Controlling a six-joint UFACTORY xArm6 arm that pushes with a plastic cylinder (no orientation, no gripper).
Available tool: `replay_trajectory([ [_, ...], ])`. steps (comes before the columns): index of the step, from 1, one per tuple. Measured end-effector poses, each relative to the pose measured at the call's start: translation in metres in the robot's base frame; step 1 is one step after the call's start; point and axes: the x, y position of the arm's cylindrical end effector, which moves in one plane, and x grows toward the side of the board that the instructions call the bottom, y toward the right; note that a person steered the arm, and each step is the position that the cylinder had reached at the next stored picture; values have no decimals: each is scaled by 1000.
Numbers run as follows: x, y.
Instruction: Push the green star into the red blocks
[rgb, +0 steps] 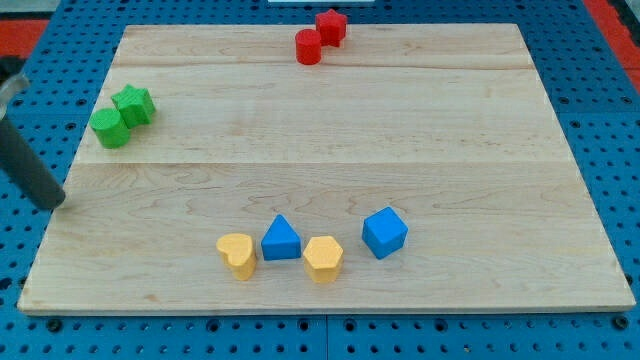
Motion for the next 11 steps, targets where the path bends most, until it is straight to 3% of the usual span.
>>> replay_trajectory([
  [2,-95,21],
  [4,-140,77],
  [6,-199,87],
  [9,-192,239],
  [11,-115,255],
])
